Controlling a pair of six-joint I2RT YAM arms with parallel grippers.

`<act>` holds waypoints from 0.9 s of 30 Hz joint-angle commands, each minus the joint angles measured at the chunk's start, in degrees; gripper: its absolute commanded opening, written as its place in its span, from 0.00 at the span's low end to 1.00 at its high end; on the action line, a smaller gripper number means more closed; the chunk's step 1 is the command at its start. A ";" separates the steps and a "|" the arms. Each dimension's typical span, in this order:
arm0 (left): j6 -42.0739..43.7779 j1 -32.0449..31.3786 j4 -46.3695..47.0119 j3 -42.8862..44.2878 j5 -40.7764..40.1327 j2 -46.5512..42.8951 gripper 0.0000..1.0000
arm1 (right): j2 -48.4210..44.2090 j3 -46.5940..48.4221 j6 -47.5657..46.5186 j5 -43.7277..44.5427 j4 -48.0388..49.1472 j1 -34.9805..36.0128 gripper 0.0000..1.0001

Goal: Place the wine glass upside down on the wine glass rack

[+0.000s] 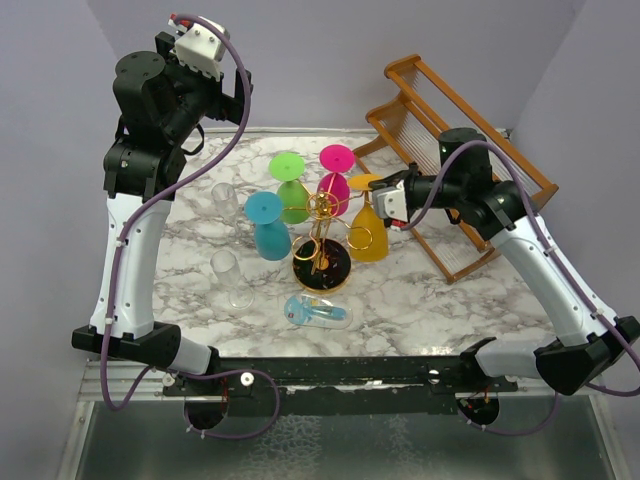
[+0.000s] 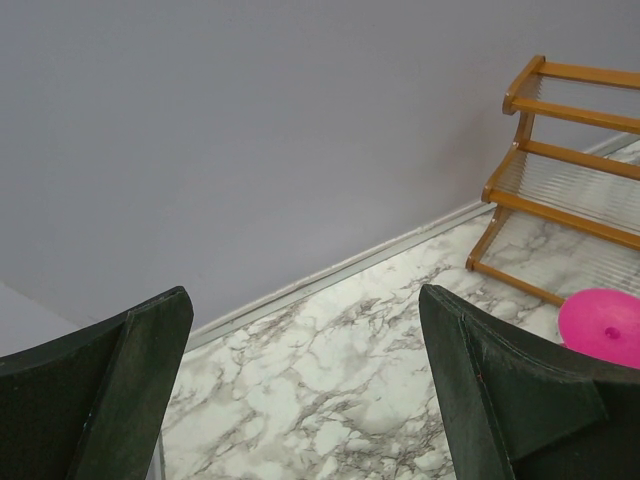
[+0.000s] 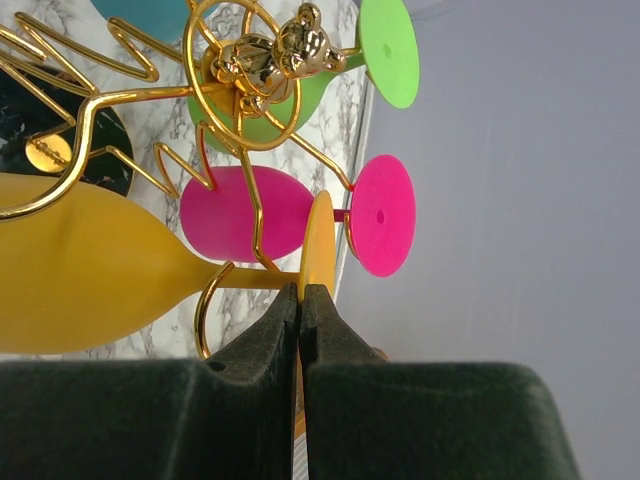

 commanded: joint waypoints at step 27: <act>1.28 0.32 0.53 -1.33 1.97 -1.86 0.99 | -7.05 -5.50 1.17 7.93 0.04 0.15 0.32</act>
